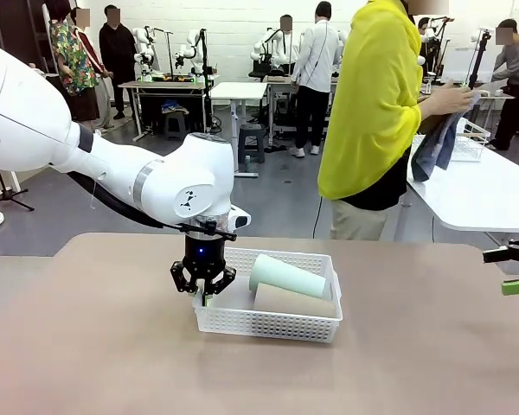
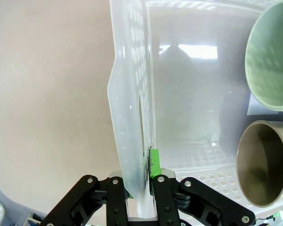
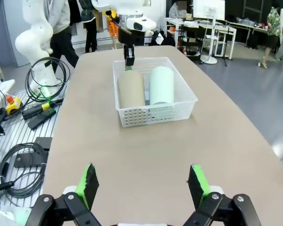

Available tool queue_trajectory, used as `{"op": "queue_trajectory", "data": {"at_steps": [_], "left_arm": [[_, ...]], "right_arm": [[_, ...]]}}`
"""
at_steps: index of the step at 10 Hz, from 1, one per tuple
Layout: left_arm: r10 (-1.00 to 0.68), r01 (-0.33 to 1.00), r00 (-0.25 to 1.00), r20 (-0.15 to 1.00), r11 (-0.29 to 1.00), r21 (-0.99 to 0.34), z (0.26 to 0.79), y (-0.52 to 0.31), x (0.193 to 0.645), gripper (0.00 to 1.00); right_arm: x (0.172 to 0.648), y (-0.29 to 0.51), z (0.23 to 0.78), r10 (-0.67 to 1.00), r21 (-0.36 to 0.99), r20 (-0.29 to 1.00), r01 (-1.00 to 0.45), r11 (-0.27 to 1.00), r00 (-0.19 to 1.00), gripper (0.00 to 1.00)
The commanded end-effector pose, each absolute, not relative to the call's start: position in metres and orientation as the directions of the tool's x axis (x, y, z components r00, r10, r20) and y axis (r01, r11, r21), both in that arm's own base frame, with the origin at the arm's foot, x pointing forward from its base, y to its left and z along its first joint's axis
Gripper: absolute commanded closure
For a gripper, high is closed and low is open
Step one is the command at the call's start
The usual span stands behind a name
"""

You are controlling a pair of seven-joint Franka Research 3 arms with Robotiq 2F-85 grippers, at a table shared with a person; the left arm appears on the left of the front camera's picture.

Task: Clean and organize the cups into the basket.
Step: Pick up the Reusable plastic cup from the right side of the table and stack it inside the Organizing basket in the center of the table.

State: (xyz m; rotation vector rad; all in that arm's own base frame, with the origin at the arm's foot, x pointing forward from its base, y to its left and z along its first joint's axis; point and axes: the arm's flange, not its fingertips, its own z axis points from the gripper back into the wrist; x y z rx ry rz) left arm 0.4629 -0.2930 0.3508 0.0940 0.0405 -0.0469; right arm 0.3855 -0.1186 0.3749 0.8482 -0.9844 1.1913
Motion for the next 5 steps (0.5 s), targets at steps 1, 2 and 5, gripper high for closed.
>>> {"op": "queue_trajectory", "data": {"at_steps": [1, 2, 5], "left_arm": [[-0.06, 0.063, 0.998, -0.035, 0.993, 0.1, 0.3512, -0.2921, 0.4635, 0.97], [-0.06, 0.063, 0.998, -0.035, 0.993, 0.1, 0.3512, -0.2921, 0.4635, 0.97], [-0.06, 0.063, 0.998, -0.035, 0.993, 0.1, 0.3512, -0.2921, 0.4635, 0.97]], "right_arm": [[0.3852, -0.1118, 0.3762, 0.362, 0.02, 0.928, -0.982, 0.188, 0.088, 0.0], [0.3852, -0.1118, 0.3762, 0.362, 0.02, 0.928, -0.982, 0.188, 0.088, 0.0], [0.3852, -0.1118, 0.3762, 0.362, 0.02, 0.928, -0.982, 0.188, 0.088, 0.0]]}}
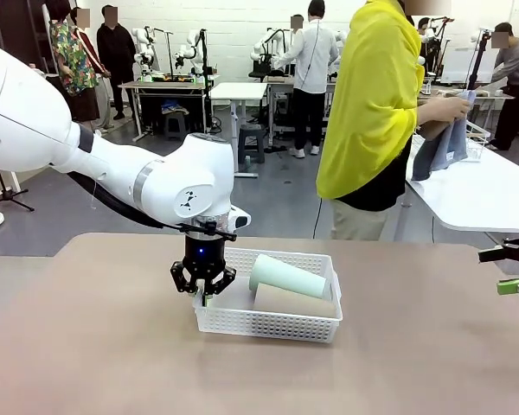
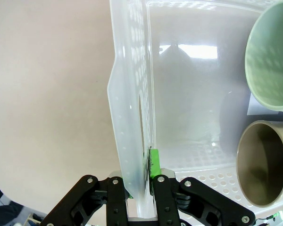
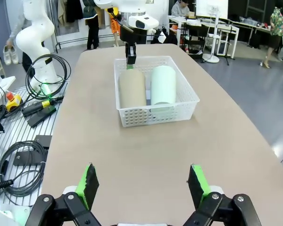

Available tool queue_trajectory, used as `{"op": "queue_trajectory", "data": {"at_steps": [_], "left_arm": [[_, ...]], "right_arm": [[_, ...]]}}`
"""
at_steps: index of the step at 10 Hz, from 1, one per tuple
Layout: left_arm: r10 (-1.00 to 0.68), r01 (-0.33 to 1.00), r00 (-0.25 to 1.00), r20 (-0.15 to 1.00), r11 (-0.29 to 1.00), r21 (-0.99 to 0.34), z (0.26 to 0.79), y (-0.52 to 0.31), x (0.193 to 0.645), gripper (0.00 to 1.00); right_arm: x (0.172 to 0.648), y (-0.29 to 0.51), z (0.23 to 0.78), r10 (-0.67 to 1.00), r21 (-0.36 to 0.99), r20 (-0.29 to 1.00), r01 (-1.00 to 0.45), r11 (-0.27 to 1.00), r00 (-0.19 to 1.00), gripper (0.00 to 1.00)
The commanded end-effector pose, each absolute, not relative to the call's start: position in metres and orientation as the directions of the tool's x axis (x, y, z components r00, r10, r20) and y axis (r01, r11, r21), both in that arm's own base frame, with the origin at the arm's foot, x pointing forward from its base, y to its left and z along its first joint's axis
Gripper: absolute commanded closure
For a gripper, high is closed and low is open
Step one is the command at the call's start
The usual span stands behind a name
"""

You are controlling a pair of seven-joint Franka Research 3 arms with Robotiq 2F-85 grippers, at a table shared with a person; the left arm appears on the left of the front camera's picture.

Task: Clean and organize the cups into the basket.
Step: Pick up the Reusable plastic cup from the right side of the table and stack it inside the Organizing basket in the center of the table.

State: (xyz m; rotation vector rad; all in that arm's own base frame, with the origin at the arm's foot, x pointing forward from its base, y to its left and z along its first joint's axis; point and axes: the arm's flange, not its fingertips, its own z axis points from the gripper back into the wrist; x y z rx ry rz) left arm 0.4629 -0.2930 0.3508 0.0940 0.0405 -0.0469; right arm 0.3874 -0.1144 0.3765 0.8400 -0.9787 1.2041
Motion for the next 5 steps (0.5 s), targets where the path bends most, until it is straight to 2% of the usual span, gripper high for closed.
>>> {"op": "queue_trajectory", "data": {"at_steps": [1, 5], "left_arm": [[-0.06, 0.063, 0.998, -0.035, 0.993, 0.1, 0.3512, -0.2921, 0.4635, 0.97], [-0.06, 0.063, 0.998, -0.035, 0.993, 0.1, 0.3512, -0.2921, 0.4635, 0.97]], "right_arm": [[0.3852, -0.1118, 0.3762, 0.362, 0.02, 0.928, -0.982, 0.188, 0.088, 0.0], [0.3852, -0.1118, 0.3762, 0.362, 0.02, 0.928, -0.982, 0.188, 0.088, 0.0]]}}
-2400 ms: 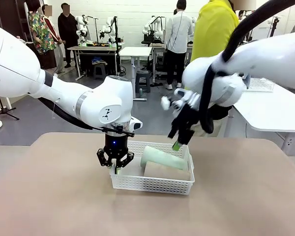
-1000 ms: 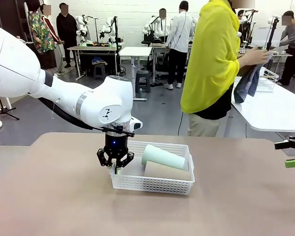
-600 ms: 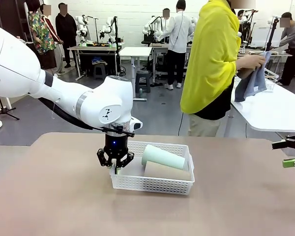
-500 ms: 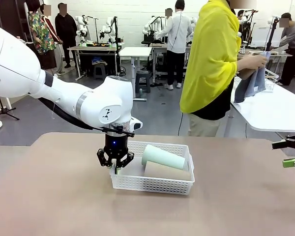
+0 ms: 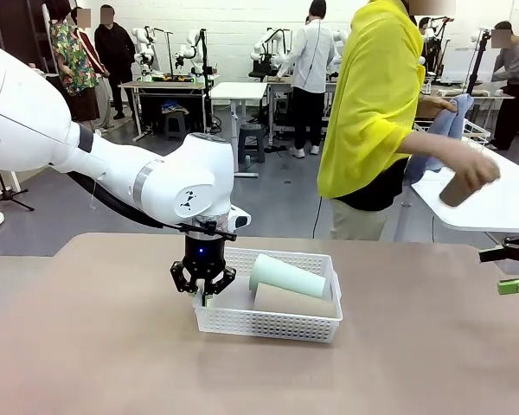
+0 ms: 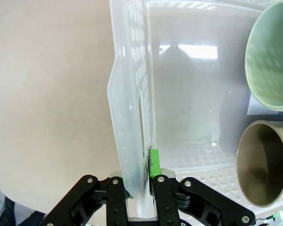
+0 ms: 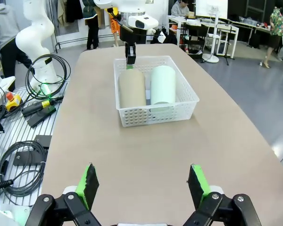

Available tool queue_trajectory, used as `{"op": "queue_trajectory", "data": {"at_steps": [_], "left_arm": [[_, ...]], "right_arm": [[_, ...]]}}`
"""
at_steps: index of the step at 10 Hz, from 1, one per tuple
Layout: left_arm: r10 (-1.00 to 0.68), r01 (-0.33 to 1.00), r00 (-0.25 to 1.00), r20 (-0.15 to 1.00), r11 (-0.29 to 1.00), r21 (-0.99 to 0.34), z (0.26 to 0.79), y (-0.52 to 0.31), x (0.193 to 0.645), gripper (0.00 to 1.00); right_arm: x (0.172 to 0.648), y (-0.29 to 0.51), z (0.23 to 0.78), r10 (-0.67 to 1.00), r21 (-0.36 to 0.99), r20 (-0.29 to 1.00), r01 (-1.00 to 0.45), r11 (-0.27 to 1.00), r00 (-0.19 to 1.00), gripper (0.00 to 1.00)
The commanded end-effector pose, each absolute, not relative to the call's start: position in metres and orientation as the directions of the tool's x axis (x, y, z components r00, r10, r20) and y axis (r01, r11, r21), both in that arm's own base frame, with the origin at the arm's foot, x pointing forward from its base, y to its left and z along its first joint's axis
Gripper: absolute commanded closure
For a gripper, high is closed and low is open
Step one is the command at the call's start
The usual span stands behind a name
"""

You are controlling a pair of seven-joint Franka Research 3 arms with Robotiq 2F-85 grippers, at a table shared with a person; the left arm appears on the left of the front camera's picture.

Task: Clean and organize the cups into the basket.
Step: Pick up the Reusable plastic cup from the right side of the table and stack it inside the Organizing basket in the center of the table.

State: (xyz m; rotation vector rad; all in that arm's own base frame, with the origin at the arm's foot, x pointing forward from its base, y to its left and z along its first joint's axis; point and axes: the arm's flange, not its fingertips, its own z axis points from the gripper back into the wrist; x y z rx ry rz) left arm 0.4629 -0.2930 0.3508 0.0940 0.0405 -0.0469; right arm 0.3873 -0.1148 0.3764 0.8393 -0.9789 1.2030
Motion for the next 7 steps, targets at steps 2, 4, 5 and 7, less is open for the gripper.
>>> {"op": "queue_trajectory", "data": {"at_steps": [2, 4, 5, 7], "left_arm": [[-0.06, 0.063, 0.998, -0.035, 0.993, 0.1, 0.3512, -0.2921, 0.4635, 0.97], [-0.06, 0.063, 0.998, -0.035, 0.993, 0.1, 0.3512, -0.2921, 0.4635, 0.97], [-0.06, 0.063, 0.998, -0.035, 0.993, 0.1, 0.3512, -0.2921, 0.4635, 0.97], [-0.06, 0.063, 0.998, -0.035, 0.993, 0.1, 0.3512, -0.2921, 0.4635, 0.97]], "right_arm": [[0.3852, -0.1118, 0.3762, 0.362, 0.02, 0.928, -0.982, 0.188, 0.088, 0.0], [0.3852, -0.1118, 0.3762, 0.362, 0.02, 0.928, -0.982, 0.188, 0.088, 0.0], [0.3852, -0.1118, 0.3762, 0.362, 0.02, 0.928, -0.982, 0.188, 0.088, 0.0], [0.3852, -0.1118, 0.3762, 0.362, 0.02, 0.928, -0.982, 0.188, 0.088, 0.0]]}}
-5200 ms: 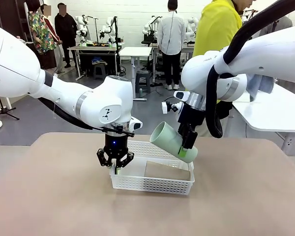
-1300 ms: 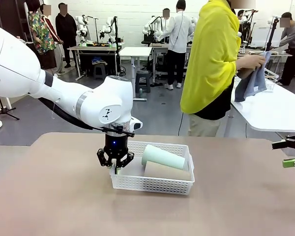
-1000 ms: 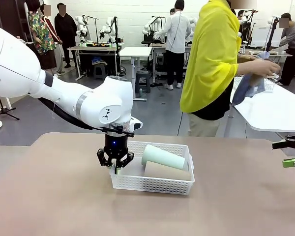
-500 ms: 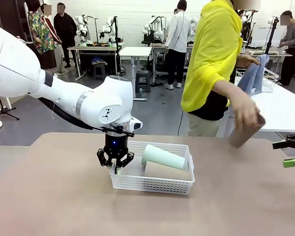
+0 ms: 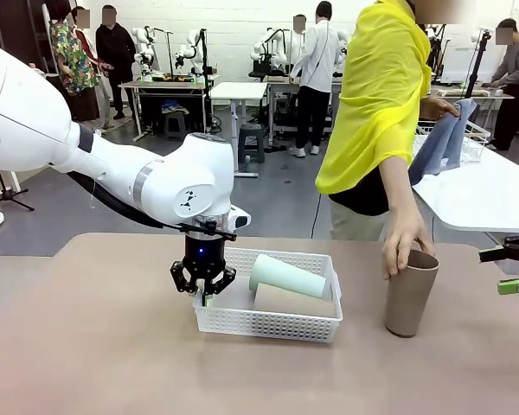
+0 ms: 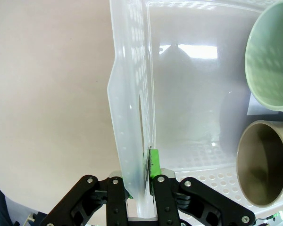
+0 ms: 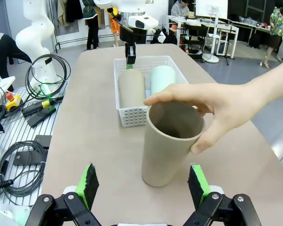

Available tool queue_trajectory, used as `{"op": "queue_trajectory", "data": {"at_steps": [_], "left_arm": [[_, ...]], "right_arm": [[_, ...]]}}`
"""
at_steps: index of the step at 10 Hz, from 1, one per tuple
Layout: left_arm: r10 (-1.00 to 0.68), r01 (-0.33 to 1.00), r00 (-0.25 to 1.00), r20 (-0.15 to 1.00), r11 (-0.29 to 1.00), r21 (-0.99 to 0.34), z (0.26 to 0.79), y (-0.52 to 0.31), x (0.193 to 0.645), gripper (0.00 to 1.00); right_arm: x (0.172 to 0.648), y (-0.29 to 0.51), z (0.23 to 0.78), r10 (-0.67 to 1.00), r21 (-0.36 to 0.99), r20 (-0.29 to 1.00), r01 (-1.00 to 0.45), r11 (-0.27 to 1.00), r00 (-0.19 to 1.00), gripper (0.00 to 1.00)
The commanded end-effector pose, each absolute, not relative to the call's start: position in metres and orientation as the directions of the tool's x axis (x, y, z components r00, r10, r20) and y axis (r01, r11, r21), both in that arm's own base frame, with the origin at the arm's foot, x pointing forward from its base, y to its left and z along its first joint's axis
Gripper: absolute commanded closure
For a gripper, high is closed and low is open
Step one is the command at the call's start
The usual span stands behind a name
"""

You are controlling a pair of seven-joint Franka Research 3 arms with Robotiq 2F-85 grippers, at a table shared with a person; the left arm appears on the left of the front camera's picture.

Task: Clean and organize the cups into the basket.
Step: Pick up the Reusable plastic cup from the right side of the table and stack it inside the Organizing basket in the center of the table.

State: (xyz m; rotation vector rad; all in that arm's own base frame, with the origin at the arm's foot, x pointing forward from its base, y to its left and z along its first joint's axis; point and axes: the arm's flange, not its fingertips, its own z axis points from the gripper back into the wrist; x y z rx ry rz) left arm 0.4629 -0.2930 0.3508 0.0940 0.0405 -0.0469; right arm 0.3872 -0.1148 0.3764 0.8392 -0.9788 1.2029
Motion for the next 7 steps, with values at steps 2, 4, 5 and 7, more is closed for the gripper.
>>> {"op": "queue_trajectory", "data": {"at_steps": [2, 4, 5, 7], "left_arm": [[-0.06, 0.063, 0.998, -0.035, 0.993, 0.1, 0.351, -0.292, 0.463, 0.97], [-0.06, 0.063, 0.998, -0.035, 0.993, 0.1, 0.351, -0.292, 0.463, 0.97], [-0.06, 0.063, 0.998, -0.035, 0.993, 0.1, 0.351, -0.292, 0.463, 0.97], [-0.06, 0.063, 0.998, -0.035, 0.993, 0.1, 0.351, -0.292, 0.463, 0.97]], "right_arm": [[0.385, -0.112, 0.376, 0.362, 0.02, 0.928, -0.982, 0.188, 0.088, 0.0], [0.387, -0.115, 0.376, 0.355, 0.016, 0.932, -0.984, 0.176, 0.078, 0.0], [0.396, -0.107, 0.357, 0.363, 0.053, 0.926, -0.987, 0.155, 0.106, 0.0], [0.402, -0.099, 0.324, 0.407, 0.004, 0.913, -0.996, 0.091, 0.041, 0.0]]}}
